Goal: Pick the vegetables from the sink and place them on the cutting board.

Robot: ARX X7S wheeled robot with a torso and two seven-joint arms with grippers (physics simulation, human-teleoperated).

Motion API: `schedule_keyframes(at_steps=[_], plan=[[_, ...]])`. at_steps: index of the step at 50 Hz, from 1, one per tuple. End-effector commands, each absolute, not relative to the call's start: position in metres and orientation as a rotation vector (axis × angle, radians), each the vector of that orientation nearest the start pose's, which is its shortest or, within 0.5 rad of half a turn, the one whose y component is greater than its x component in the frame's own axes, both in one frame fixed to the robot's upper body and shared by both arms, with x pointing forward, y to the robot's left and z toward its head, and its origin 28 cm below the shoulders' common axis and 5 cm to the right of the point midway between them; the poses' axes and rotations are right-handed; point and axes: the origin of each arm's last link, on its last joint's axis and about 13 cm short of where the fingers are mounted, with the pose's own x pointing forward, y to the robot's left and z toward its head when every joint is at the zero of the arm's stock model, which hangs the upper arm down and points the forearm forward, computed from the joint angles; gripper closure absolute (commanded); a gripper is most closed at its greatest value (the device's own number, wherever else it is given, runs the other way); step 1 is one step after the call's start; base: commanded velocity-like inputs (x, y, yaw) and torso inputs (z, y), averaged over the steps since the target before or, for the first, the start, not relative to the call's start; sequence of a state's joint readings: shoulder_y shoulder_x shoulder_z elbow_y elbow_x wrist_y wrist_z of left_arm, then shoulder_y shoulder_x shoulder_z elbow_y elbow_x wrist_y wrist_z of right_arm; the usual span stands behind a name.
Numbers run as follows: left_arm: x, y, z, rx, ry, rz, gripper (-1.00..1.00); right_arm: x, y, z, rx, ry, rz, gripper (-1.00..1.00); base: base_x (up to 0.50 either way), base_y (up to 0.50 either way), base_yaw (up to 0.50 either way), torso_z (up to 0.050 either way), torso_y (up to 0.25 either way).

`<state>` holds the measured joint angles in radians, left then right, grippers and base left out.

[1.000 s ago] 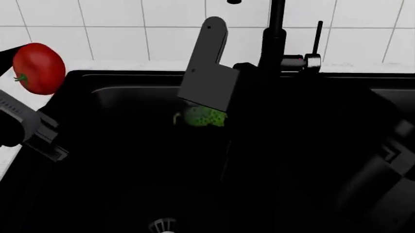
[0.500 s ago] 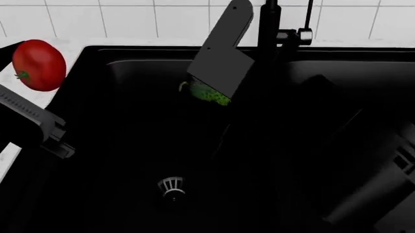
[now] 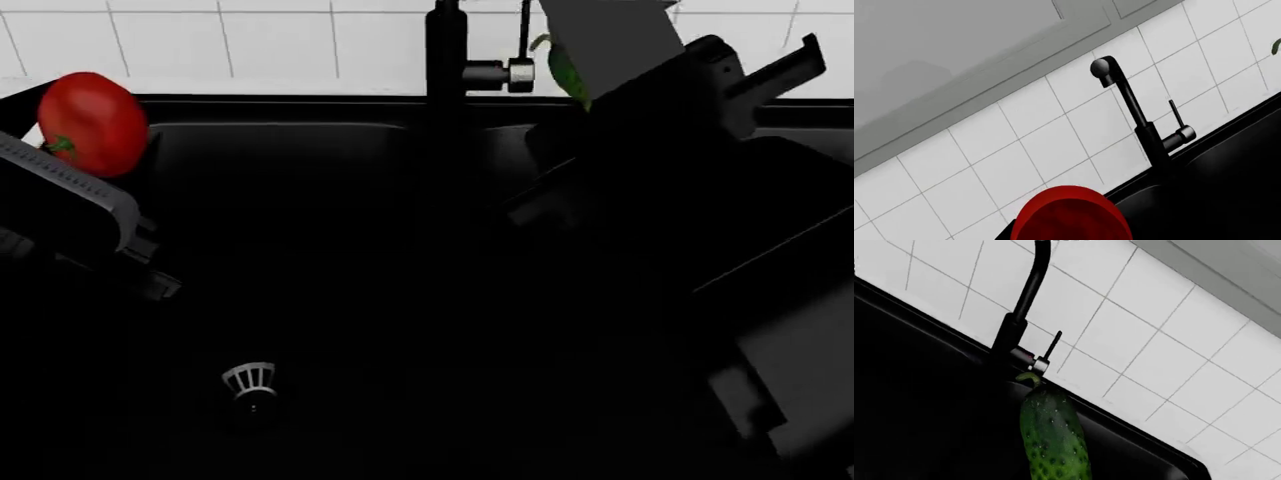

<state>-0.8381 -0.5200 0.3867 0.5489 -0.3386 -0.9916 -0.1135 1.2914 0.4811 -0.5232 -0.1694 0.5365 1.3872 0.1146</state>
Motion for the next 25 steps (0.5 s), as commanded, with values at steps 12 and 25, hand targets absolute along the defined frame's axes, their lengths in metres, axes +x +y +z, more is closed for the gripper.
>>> schedule_keyframes(at_steps=[12, 25], plan=[[0.266, 0.223, 0.247, 0.409, -0.258, -0.152, 1.00, 0.282, -0.150, 0.304, -0.329, 0.082, -0.043, 1.00, 0.00, -0.50, 0.00, 0.000, 0.000], [0.264, 0.216, 0.245, 0.415, -0.246, -0.177, 1.00, 0.276, -0.154, 0.308, -0.327, 0.071, -0.056, 1.00, 0.00, -0.50, 0.00, 0.000, 0.000]])
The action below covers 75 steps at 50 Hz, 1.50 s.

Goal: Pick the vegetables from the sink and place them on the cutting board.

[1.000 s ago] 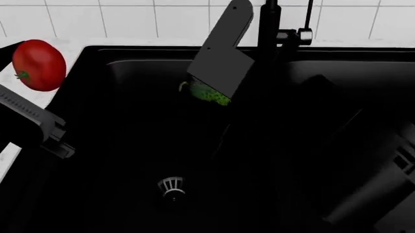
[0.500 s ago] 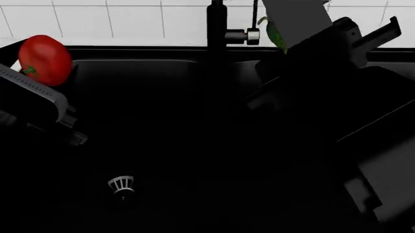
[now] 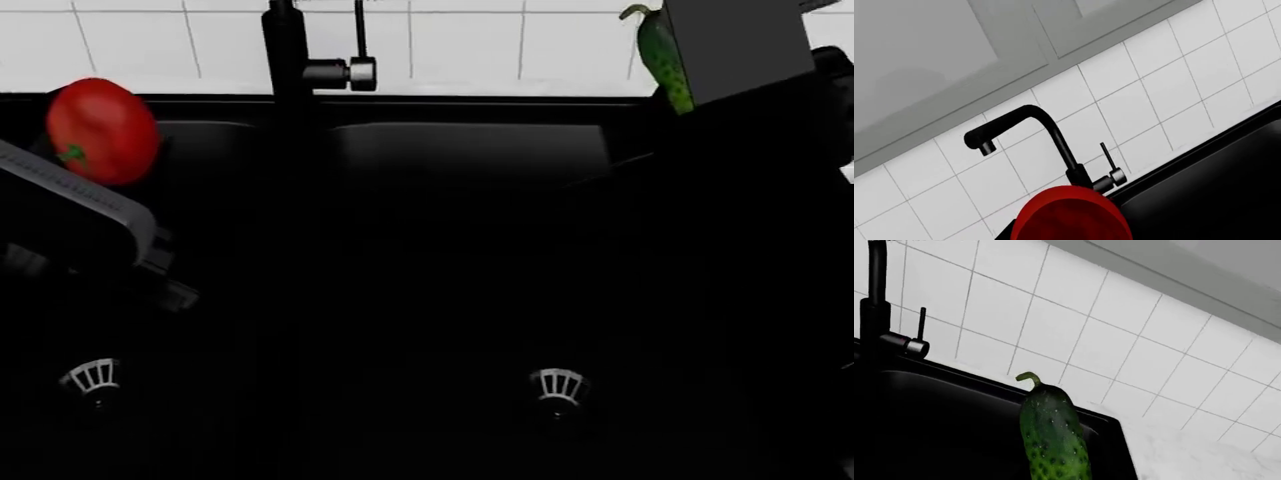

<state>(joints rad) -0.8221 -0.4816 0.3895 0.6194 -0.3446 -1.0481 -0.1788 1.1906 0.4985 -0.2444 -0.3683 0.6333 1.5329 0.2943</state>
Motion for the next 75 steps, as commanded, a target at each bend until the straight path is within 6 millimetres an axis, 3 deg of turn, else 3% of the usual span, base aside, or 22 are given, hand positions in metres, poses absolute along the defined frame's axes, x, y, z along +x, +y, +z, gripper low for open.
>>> schedule_keyframes(at_steps=[1, 11, 33, 75], plan=[[0.264, 0.215, 0.245, 0.414, -0.247, -0.181, 1.00, 0.276, -0.154, 0.308, -0.327, 0.071, -0.055, 1.00, 0.00, -0.50, 0.00, 0.000, 0.000], [0.267, 0.211, 0.246, 0.425, -0.263, -0.193, 1.00, 0.267, -0.161, 0.323, -0.322, 0.041, -0.085, 1.00, 0.00, -0.50, 0.00, 0.000, 0.000], [0.269, 0.211, 0.244, 0.439, -0.263, -0.195, 1.00, 0.265, -0.158, 0.329, -0.332, 0.036, -0.074, 1.00, 0.00, -0.50, 0.00, 0.000, 0.001], [0.270, 0.204, 0.243, 0.439, -0.261, -0.223, 1.00, 0.260, -0.161, 0.321, -0.315, 0.057, -0.069, 1.00, 0.03, -0.50, 0.00, 0.000, 0.000]])
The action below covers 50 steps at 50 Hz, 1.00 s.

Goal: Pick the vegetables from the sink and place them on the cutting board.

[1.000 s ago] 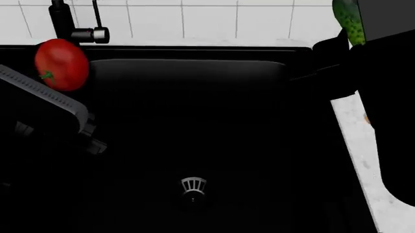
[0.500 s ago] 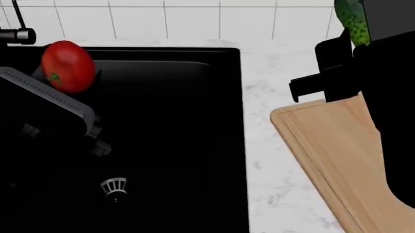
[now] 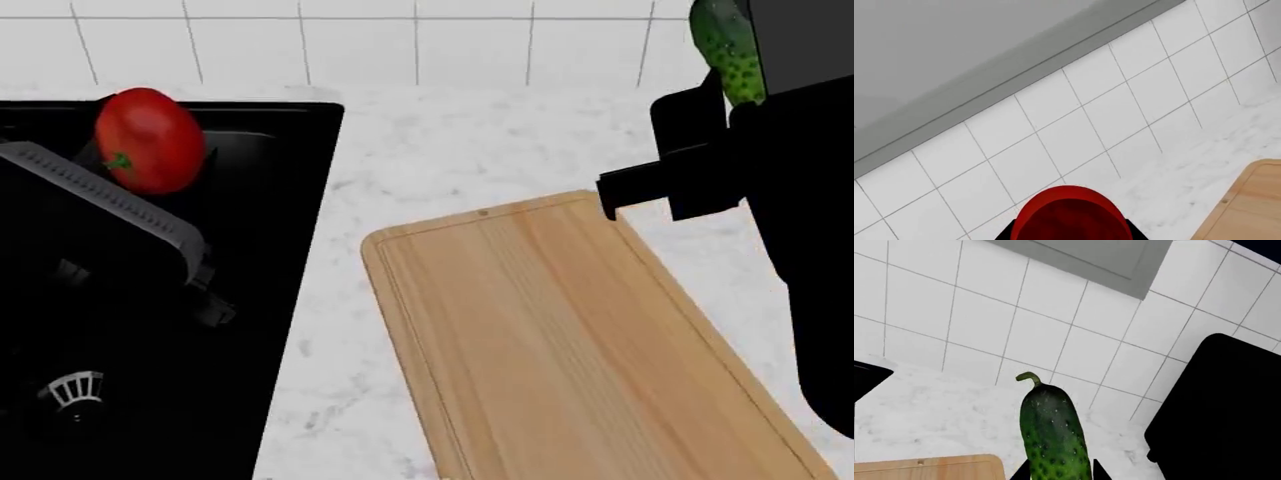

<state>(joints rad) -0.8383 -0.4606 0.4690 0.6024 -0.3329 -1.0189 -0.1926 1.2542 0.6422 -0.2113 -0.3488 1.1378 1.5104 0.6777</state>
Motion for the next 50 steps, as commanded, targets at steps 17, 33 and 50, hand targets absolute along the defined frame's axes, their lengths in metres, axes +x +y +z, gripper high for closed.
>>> schedule_keyframes(at_steps=[17, 33, 50], plan=[[0.308, 0.161, 0.274, 0.363, -0.149, -0.452, 1.00, 0.252, -0.152, 0.323, -0.322, 0.066, -0.079, 1.00, 0.03, -0.16, 0.00, 0.000, 0.001], [0.328, 0.128, 0.289, 0.317, 0.005, -0.622, 1.00, 0.250, -0.151, 0.329, -0.256, 0.093, -0.100, 1.00, 0.00, 0.00, 0.00, 0.000, 0.001], [0.343, 0.109, 0.262, 0.235, 0.168, -0.684, 1.00, 0.250, -0.152, 0.330, -0.242, 0.095, -0.117, 1.00, 0.00, 0.00, 0.00, 0.001, 0.000]])
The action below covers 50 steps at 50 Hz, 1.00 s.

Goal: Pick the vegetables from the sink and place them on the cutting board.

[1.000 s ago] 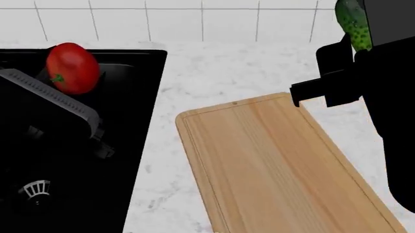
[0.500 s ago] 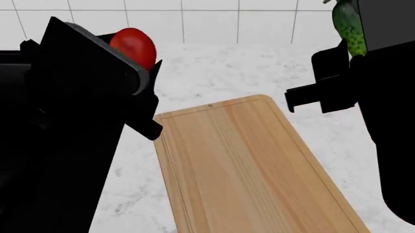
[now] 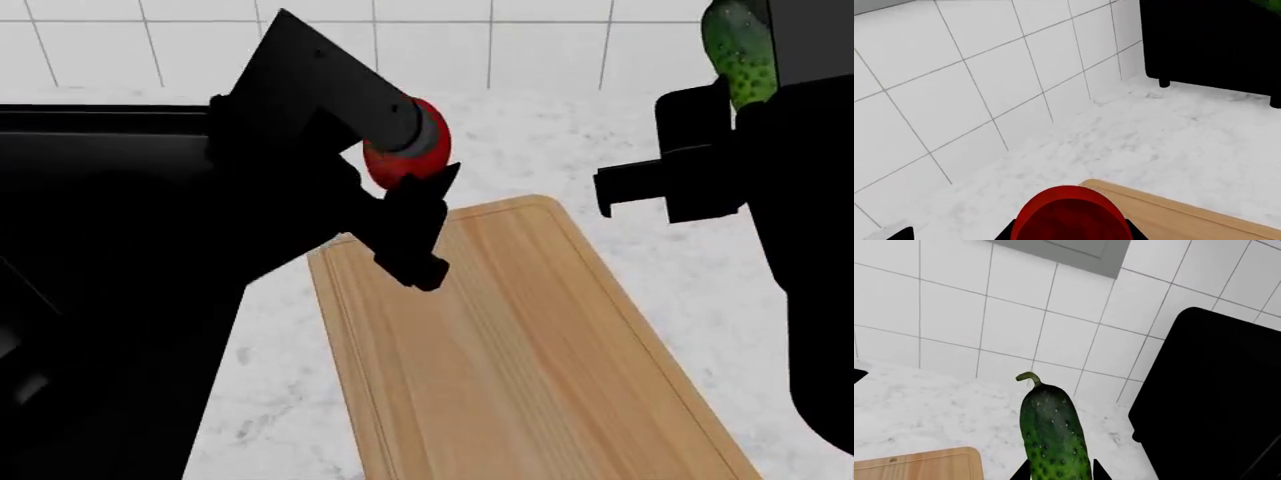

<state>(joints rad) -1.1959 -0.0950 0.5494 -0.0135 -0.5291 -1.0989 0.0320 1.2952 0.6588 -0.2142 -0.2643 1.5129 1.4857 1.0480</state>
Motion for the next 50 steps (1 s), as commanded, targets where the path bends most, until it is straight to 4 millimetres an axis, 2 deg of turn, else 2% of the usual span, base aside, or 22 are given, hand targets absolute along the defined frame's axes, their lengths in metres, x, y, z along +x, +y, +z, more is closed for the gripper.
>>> schedule_keyframes(at_steps=[1, 9, 23, 50], plan=[[0.344, 0.109, 0.261, 0.239, 0.174, -0.681, 1.00, 0.250, -0.152, 0.330, -0.242, 0.096, -0.116, 1.00, 0.00, 0.00, 0.00, 0.000, 0.000], [0.345, 0.107, 0.242, 0.305, 0.208, -0.695, 1.00, 0.248, -0.154, 0.330, -0.219, 0.086, -0.113, 1.00, 0.00, 0.00, 0.00, 0.000, 0.001], [0.347, 0.109, 0.222, 0.353, 0.258, -0.693, 1.00, 0.246, -0.154, 0.331, -0.216, 0.085, -0.120, 1.00, 0.00, 0.00, 0.00, 0.000, 0.000], [0.337, 0.109, 0.196, 0.407, 0.343, -0.729, 1.00, 0.247, -0.154, 0.323, -0.201, 0.099, -0.118, 1.00, 0.00, 0.00, 0.00, 0.000, 0.000]])
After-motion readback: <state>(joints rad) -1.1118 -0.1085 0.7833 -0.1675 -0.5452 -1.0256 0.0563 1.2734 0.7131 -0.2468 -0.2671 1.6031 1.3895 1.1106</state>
